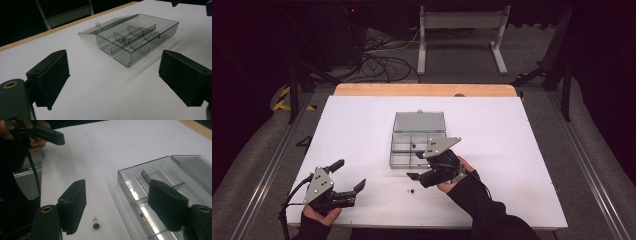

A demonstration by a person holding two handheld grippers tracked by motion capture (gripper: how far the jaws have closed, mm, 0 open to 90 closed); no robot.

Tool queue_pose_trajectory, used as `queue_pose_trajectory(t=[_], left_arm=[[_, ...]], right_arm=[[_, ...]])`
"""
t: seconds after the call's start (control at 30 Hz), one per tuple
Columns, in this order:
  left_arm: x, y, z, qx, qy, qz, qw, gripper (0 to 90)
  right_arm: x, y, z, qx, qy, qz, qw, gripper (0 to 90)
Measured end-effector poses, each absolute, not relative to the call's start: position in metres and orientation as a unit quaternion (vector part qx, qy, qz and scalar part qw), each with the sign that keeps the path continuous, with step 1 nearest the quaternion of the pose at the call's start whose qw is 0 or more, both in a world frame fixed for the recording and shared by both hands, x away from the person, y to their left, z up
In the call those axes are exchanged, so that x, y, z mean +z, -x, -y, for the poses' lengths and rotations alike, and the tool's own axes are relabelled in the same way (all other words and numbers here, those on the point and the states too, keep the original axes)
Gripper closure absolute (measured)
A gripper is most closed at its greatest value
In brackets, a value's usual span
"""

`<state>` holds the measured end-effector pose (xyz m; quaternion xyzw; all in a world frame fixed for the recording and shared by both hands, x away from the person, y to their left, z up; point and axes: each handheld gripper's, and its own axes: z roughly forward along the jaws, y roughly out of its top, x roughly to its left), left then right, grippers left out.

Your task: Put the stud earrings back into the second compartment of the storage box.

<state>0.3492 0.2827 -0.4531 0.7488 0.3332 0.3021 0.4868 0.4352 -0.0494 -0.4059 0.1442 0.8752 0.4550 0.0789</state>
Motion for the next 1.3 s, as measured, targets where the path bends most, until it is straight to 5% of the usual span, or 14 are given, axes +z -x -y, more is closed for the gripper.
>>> queue_pose_trajectory(t=[1.3], left_arm=[[-0.454, -0.349, -0.282, 0.3, -0.75, -0.333, 0.486, 10.2]], right_arm=[[-0.454, -0.431, 0.01, 0.29, -0.088, -0.953, 0.029, 57.1]])
